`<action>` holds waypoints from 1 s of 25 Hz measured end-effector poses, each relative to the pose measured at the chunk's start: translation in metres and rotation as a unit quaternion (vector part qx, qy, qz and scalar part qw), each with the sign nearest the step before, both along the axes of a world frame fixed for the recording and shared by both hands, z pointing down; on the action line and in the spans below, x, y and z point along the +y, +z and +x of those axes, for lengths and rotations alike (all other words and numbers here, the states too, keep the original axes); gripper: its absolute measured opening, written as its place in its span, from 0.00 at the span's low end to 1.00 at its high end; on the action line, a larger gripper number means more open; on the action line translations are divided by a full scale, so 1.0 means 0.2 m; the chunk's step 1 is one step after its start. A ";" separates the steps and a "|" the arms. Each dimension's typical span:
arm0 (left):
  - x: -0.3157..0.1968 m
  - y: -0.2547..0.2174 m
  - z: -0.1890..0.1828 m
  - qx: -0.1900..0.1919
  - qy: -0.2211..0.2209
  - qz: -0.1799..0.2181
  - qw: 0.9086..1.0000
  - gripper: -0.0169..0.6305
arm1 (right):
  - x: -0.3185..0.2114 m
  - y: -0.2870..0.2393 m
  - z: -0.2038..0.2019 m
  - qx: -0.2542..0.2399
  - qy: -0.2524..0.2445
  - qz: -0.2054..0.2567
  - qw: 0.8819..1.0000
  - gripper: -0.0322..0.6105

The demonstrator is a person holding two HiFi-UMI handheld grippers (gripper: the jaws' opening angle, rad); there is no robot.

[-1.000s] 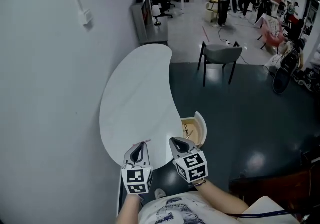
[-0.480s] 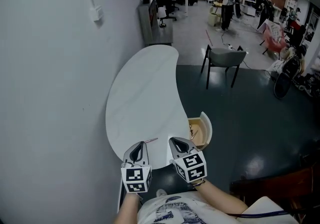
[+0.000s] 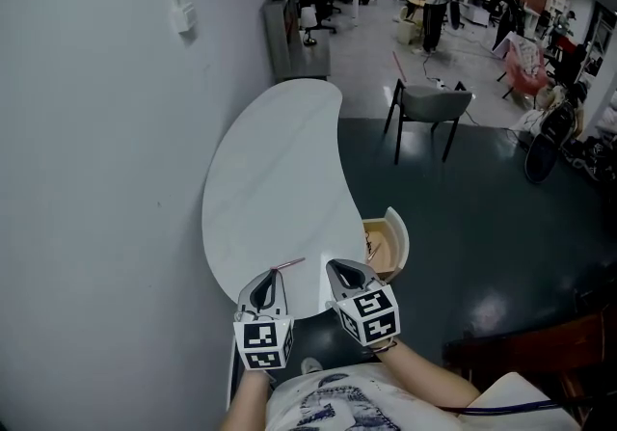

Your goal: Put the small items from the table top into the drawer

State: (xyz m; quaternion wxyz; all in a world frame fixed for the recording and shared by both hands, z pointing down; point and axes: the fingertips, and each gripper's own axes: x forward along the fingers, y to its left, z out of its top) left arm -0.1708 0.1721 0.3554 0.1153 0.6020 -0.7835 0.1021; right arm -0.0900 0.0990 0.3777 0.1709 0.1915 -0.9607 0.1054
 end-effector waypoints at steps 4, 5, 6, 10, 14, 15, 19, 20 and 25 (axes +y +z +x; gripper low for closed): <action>0.09 0.02 -0.06 0.008 0.004 0.000 1.000 0.06 | 0.09 0.01 -0.04 0.002 0.006 -0.001 1.000 0.08; 0.11 0.02 -0.08 0.011 0.004 0.000 1.000 0.06 | 0.11 0.02 -0.05 0.002 0.009 -0.002 1.000 0.08; 0.13 0.03 -0.10 0.013 0.005 0.000 1.000 0.06 | 0.13 0.03 -0.07 0.003 0.012 -0.003 1.000 0.08; 0.23 0.09 -0.17 0.025 0.003 -0.005 1.000 0.06 | 0.21 0.07 -0.12 0.010 0.017 -0.007 1.000 0.08; 0.27 0.16 -0.25 0.042 -0.009 -0.012 0.999 0.06 | 0.25 0.11 -0.18 0.024 0.007 -0.008 1.000 0.08; 0.27 0.17 -0.26 0.044 -0.010 -0.013 0.999 0.06 | 0.24 0.13 -0.19 0.027 0.005 -0.009 1.000 0.08; 0.25 0.21 -0.31 0.052 -0.022 -0.018 0.998 0.06 | 0.22 0.18 -0.27 0.036 -0.017 -0.011 0.999 0.08; 0.25 0.23 -0.33 0.055 -0.028 -0.021 0.998 0.06 | 0.22 0.19 -0.29 0.039 -0.028 -0.011 0.999 0.08; 0.19 0.33 -0.39 0.067 -0.057 -0.038 0.995 0.06 | 0.15 0.31 -0.38 0.075 -0.084 -0.011 0.994 0.09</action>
